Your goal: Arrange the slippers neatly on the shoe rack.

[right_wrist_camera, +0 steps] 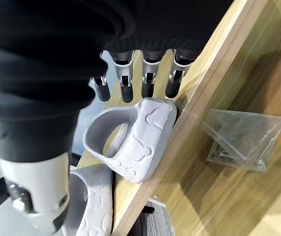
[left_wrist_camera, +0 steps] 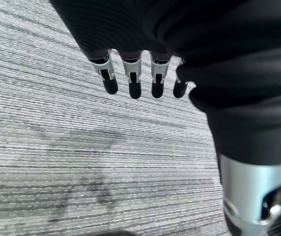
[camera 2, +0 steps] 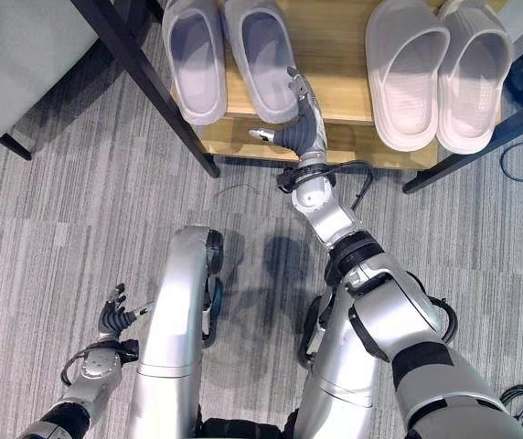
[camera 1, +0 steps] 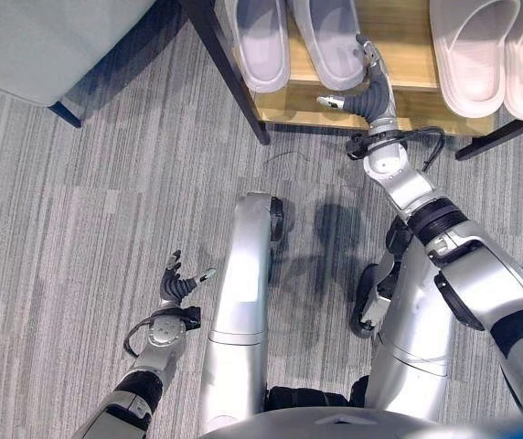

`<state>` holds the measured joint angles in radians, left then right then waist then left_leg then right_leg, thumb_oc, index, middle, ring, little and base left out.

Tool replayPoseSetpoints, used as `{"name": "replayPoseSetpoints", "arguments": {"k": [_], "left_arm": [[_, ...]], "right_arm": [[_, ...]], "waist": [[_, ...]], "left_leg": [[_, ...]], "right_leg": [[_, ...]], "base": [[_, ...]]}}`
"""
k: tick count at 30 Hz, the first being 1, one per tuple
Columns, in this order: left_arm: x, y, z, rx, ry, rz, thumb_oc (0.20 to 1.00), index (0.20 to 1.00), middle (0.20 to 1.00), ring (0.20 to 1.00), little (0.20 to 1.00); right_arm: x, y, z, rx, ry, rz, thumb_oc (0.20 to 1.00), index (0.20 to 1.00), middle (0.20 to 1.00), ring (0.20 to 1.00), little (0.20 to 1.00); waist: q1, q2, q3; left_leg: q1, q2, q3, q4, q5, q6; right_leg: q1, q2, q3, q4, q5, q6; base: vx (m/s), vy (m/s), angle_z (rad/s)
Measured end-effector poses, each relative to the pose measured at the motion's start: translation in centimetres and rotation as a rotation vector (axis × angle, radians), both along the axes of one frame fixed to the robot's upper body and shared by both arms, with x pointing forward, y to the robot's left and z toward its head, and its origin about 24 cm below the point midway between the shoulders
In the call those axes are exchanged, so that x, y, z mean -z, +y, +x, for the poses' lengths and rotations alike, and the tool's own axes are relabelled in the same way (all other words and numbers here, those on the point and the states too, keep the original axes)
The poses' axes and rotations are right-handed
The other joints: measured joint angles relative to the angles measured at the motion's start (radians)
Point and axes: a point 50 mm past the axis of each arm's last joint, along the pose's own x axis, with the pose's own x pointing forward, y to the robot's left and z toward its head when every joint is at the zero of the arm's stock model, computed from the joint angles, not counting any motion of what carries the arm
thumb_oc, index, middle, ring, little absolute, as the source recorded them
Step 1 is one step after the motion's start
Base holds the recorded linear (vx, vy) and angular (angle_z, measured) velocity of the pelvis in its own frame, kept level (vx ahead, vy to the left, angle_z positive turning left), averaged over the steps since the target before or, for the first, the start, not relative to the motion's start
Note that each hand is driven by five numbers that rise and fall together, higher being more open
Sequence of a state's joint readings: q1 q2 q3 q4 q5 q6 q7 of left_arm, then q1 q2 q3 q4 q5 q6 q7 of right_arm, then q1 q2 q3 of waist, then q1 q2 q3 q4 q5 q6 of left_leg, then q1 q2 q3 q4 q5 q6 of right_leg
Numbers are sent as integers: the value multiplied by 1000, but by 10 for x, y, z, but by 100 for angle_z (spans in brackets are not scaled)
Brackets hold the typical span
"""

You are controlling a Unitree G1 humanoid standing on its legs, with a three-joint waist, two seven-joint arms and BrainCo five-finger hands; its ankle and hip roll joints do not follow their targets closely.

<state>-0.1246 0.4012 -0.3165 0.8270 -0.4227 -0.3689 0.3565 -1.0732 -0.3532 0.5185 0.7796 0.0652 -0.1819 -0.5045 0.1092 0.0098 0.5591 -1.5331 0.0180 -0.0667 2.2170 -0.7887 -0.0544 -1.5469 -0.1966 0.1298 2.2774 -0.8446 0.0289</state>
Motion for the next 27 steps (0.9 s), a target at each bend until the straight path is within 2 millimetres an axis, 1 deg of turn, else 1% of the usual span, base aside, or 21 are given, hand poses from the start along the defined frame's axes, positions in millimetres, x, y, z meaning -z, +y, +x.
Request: {"name": "replayPoseSetpoints", "arguments": {"k": [4, 6, 8, 10, 12, 14, 16, 19, 21, 23, 24, 26, 27], "left_arm": [[0, 0, 0, 0, 0, 0, 1000, 1000, 1000, 1000, 1000], [0, 0, 1, 2, -1, 0, 1000, 1000, 1000, 1000, 1000], [-1, -1, 2, 5, -3, -1, 1000, 1000, 1000, 1000, 1000], [-2, -3, 11, -14, -8, -18, 1000, 1000, 1000, 1000, 1000], [7, -6, 14, -50, 50, -27, 1000, 1000, 1000, 1000, 1000], [6, -10, 19, -49, 43, -37, 1000, 1000, 1000, 1000, 1000], [7, -13, 18, -48, 47, -47, 1000, 1000, 1000, 1000, 1000], [7, -14, 19, -54, 46, -47, 1000, 1000, 1000, 1000, 1000], [7, -14, 19, -57, 52, -46, 1000, 1000, 1000, 1000, 1000], [7, -15, 21, -56, 54, -47, 1000, 1000, 1000, 1000, 1000], [6, -16, 22, -54, 48, -51, 1000, 1000, 1000, 1000, 1000], [6, -18, 23, -51, 47, -55, 1000, 1000, 1000, 1000, 1000], [1, -22, 27, -33, 24, -56, 1000, 1000, 1000, 1000, 1000]], "right_arm": [[1, 5, 0, -11, 3, 8, 1000, 1000, 1000, 1000, 1000], [-2, 8, 0, -16, 7, 58, 1000, 1000, 1000, 1000, 1000], [-3, 21, 1, -45, 22, 92, 1000, 1000, 1000, 1000, 1000], [-3, 29, -2, -75, 28, 110, 1000, 1000, 1000, 1000, 1000], [1, 41, -5, -112, 40, 116, 1000, 1000, 1000, 1000, 1000], [1, 45, -6, -122, 44, 122, 1000, 1000, 1000, 1000, 1000], [3, 49, -7, -130, 47, 114, 1000, 1000, 1000, 1000, 1000], [3, 53, -8, -141, 51, 124, 1000, 1000, 1000, 1000, 1000], [4, 58, -12, -161, 49, 150, 1000, 1000, 1000, 1000, 1000], [5, 56, -14, -161, 42, 155, 1000, 1000, 1000, 1000, 1000], [1, 46, -16, -116, -19, 105, 1000, 1000, 1000, 1000, 1000], [-9, 30, -21, -35, -120, 94, 1000, 1000, 1000, 1000, 1000], [-16, 15, -23, 44, -189, 96, 1000, 1000, 1000, 1000, 1000]], "waist": [[0, 0, 0], [-4, 1, 0], [-5, 1, 0], [-9, 1, 0], [-15, 2, 0], [-15, 1, 0], [-20, 1, 0], [-26, 1, 0], [-39, 0, 0], [-42, 0, 0], [-38, -1, 0], [-40, -2, 0], [-42, -2, 0]], "left_leg": [[0, 0, 0, -1, 0, 0], [0, 0, 0, -1, 0, 0], [-1, 0, 0, -3, 1, -2], [-1, 1, 1, -6, 2, -4], [-3, 1, 0, -6, 5, -11], [-3, 2, 0, -6, 5, -11], [-3, 3, -1, -2, 5, -11], [-3, 5, -3, 2, 4, -10], [-3, 5, -4, 3, 5, -10], [-2, 6, -4, 3, 5, -10], [-3, 5, -3, 3, 5, -10], [-3, 5, -3, 4, 5, -10], [-2, 4, -2, 6, 5, -10]], "right_leg": [[-1, 0, 0, 0, 0, 0], [-3, 1, 0, 0, 0, 0], [-5, 2, 0, 0, 0, 0], [-6, 4, 0, -1, 0, 0], [-7, 4, -1, -2, 0, -1], [-8, 4, -1, -1, 0, -1], [-7, 4, -2, 1, 0, -1], [-7, 5, -3, 2, 2, -5], [-5, 5, -3, 2, 2, -5], [-5, 5, -3, 2, 2, -5], [-5, 6, -3, 2, 2, -5], [-5, 5, -3, 2, 2, -5], [-4, 5, -3, 2, 2, -4]], "base": [[0, 0, 0], [0, 0, 0], [0, 0, 0], [0, 0, 0], [0, 0, 0], [0, 0, 0], [0, 0, 0], [0, 0, 0], [0, 0, 0], [0, 0, 0], [0, 0, 0], [0, 0, 0], [0, 0, 0]]}}
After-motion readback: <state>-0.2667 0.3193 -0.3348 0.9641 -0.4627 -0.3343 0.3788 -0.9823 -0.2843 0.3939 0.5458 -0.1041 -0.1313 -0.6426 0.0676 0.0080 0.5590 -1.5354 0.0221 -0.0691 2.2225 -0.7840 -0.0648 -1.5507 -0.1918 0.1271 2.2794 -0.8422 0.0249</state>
